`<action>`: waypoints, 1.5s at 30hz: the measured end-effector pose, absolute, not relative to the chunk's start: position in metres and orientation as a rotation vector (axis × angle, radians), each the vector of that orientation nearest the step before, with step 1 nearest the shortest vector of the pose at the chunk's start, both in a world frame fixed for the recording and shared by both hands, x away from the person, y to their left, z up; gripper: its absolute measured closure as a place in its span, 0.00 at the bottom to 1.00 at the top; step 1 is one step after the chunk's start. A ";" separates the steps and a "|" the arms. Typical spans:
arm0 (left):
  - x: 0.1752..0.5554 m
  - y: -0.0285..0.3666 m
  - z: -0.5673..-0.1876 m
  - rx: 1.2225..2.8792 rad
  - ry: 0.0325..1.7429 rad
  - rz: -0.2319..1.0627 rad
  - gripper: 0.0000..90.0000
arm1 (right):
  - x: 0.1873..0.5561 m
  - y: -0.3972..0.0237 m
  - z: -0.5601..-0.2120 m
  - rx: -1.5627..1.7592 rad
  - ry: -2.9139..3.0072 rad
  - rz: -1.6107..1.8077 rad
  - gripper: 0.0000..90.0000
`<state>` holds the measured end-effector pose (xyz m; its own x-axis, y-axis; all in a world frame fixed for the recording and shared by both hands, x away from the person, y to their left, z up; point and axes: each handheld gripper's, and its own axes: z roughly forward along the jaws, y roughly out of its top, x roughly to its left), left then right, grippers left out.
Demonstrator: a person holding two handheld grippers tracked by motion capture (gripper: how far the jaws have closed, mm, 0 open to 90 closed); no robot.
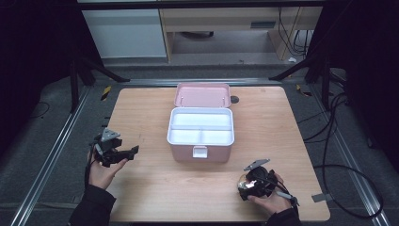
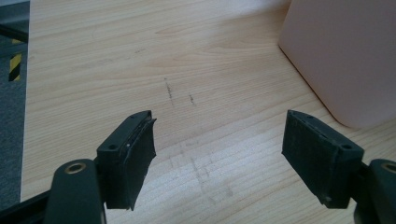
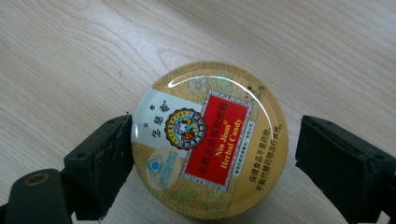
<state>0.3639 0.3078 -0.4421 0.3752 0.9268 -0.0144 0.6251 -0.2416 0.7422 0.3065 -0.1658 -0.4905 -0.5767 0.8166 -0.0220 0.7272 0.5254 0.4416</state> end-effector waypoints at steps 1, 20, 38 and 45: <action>0.364 0.308 -0.442 1.972 1.335 0.576 0.27 | 0.307 -0.166 -0.491 1.311 2.542 0.570 0.14; 0.364 0.307 -0.443 1.977 1.335 0.578 0.28 | 0.313 -0.174 -0.485 1.332 2.539 0.570 0.22; 0.366 0.306 -0.444 1.987 1.330 0.576 0.28 | 0.334 -0.250 -0.494 1.597 2.324 0.475 0.22; 0.366 0.304 -0.445 1.991 1.327 0.570 0.28 | 0.333 -0.251 -0.496 1.596 2.321 0.481 0.21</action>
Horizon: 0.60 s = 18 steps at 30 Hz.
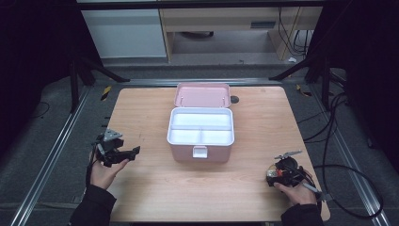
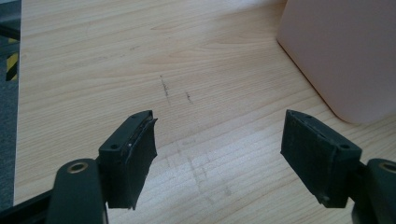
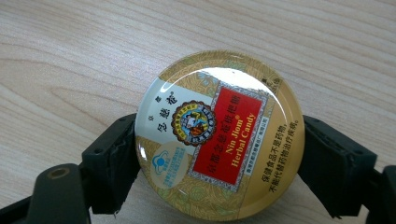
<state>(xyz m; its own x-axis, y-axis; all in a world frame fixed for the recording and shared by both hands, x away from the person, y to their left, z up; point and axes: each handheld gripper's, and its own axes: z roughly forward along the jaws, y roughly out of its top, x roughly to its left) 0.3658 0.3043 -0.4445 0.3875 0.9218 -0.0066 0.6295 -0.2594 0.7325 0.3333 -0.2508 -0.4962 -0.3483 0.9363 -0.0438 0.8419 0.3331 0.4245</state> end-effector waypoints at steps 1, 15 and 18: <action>0.366 0.304 -0.444 1.993 1.323 0.570 0.28 | 0.333 -0.251 -0.496 1.590 2.319 0.483 0.20; 0.367 0.292 -0.428 1.971 1.255 0.557 0.35 | 0.333 -0.253 -0.459 1.506 2.091 0.815 0.22; 0.369 0.286 -0.422 1.961 1.233 0.548 0.36 | 0.337 -0.250 -0.450 1.481 2.050 0.901 0.24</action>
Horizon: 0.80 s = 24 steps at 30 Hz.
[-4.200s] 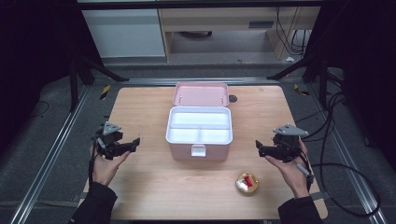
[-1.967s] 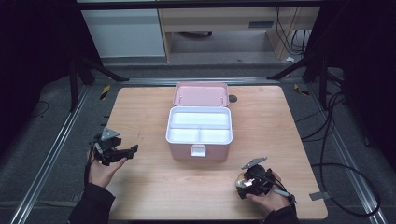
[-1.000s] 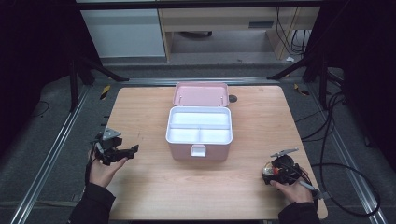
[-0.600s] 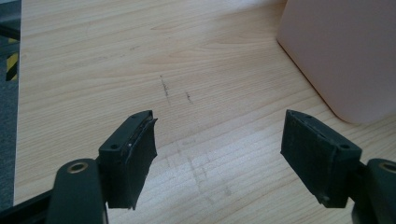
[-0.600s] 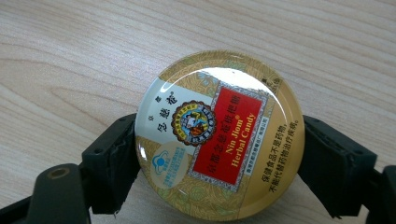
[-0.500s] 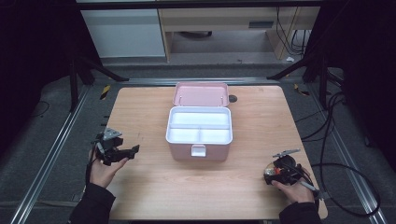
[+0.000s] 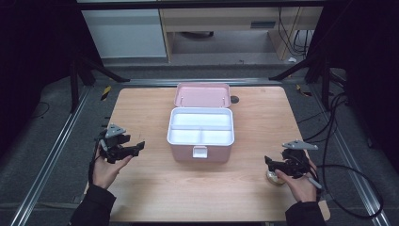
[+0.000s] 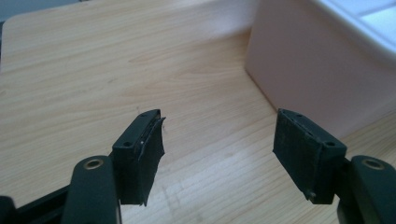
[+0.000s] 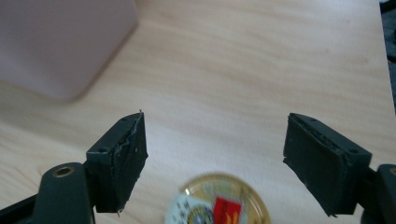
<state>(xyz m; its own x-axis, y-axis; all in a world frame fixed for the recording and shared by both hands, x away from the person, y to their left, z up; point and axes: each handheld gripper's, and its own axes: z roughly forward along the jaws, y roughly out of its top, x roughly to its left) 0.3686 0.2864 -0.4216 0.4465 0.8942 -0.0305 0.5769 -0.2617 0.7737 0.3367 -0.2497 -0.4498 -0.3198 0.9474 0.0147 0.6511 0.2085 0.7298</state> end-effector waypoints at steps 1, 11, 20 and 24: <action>0.369 0.286 -0.422 1.961 1.233 0.548 0.36 | 0.337 -0.250 -0.450 1.481 2.050 0.901 0.24; 0.387 0.256 -0.404 1.953 1.150 0.543 0.37 | 0.366 -0.217 -0.419 1.365 2.025 1.051 0.26; 0.401 0.226 -0.392 1.934 1.083 0.520 0.38 | 0.387 -0.188 -0.388 1.288 2.012 1.193 0.29; 0.409 0.208 -0.394 1.954 1.049 0.505 0.40 | 0.400 -0.165 -0.387 1.259 2.052 1.215 0.35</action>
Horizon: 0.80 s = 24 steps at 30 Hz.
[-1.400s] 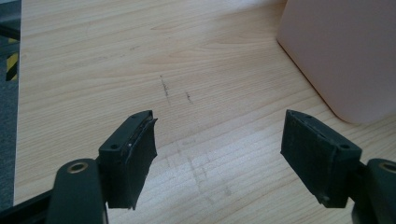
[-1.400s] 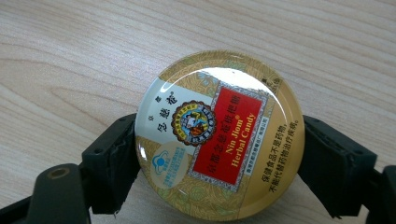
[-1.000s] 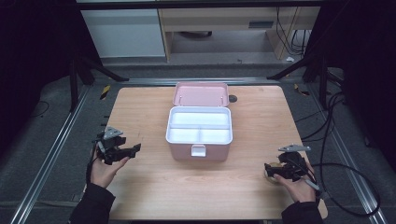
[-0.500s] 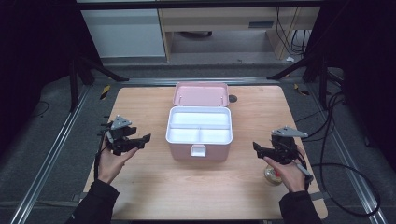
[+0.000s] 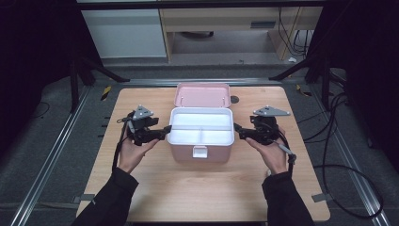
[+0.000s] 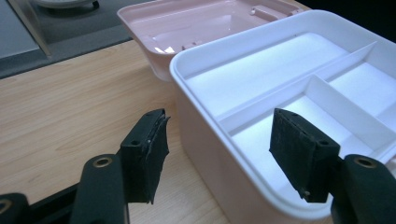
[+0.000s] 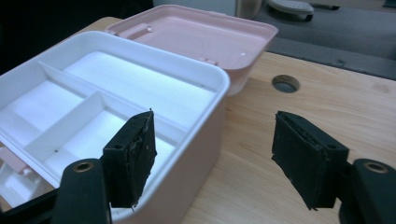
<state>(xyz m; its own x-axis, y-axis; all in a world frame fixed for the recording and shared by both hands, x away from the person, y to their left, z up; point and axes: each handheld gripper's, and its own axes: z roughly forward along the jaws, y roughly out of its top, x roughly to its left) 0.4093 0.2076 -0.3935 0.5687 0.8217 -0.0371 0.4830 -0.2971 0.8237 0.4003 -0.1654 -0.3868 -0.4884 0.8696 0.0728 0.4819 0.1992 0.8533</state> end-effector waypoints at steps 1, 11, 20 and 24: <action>0.409 0.208 -0.394 1.954 1.049 0.505 0.41 | 0.403 -0.162 -0.389 1.257 2.065 1.221 0.36; 0.425 0.194 -0.412 2.019 1.053 0.467 0.54 | 0.417 -0.137 -0.410 1.249 2.162 1.169 0.48; 0.422 0.191 -0.421 2.069 1.047 0.444 0.62 | 0.423 -0.129 -0.420 1.226 2.211 1.067 0.59; 0.417 0.190 -0.420 2.075 1.046 0.458 0.63 | 0.423 -0.129 -0.423 1.219 2.215 1.058 0.62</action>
